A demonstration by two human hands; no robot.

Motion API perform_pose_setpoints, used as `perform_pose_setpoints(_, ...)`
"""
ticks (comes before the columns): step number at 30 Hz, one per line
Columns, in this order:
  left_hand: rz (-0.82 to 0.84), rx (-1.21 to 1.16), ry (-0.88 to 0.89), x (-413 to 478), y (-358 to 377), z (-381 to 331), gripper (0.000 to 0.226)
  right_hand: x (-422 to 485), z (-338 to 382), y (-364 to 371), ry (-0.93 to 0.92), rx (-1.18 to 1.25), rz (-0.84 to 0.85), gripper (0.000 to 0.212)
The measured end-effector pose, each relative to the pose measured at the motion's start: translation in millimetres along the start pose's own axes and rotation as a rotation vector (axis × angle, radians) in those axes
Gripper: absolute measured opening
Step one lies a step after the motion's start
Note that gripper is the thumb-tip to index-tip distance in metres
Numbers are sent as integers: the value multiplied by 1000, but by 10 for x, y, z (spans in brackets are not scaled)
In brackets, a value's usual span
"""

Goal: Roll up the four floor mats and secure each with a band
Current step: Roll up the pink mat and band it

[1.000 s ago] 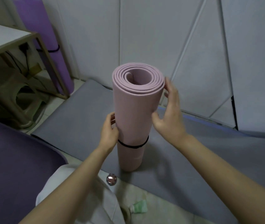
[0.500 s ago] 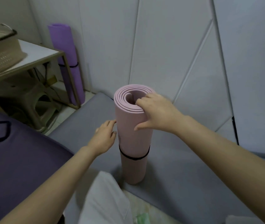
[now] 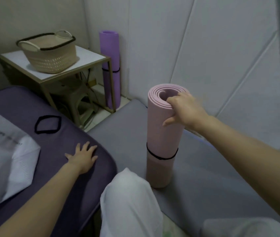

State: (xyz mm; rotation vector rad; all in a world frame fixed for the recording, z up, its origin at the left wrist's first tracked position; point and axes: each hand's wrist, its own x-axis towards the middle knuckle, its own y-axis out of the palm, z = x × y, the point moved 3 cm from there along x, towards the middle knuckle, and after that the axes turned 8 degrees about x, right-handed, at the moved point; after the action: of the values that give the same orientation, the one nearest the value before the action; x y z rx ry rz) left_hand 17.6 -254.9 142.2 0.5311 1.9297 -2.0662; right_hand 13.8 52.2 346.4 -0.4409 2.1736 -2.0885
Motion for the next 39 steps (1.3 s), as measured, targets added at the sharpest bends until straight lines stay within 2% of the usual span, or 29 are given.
perform_pose_setpoints(9, -52, 35, -49, 204, -28, -110, 48, 715, -245, 254, -56, 102, -171, 55)
perform_pose_setpoints(16, -31, 182, -196, 778, -210, 0, 47, 1925, -539, 498, -226, 147, -96, 63)
perform_pose_setpoints(21, 80, 249, -256, 958, -282, -69, 46, 2474, -682, 508, -328, 183, -67, 55)
perform_pose_setpoints(25, 165, 267, -231, 924, -351, -68, 45, 2665, -765, 517, -384, 201, -7, 54)
perform_pose_setpoints(29, 267, 242, -169, 892, -457, -15, 46, 2866, -733, 531, -359, 212, 90, 52)
perform_pose_setpoints(35, 432, 225, -36, 1043, -741, 181, 46, 3254, -497, 469, -324, 196, 130, 50)
perform_pose_setpoints(37, 427, 257, -27, 1215, -968, 275, 47, 3467, -489, 423, -293, 201, 130, 48)
perform_pose_setpoints(39, 338, 316, -10, 1477, -1301, 351, 48, 3709, -530, 387, -240, 203, 133, 49)
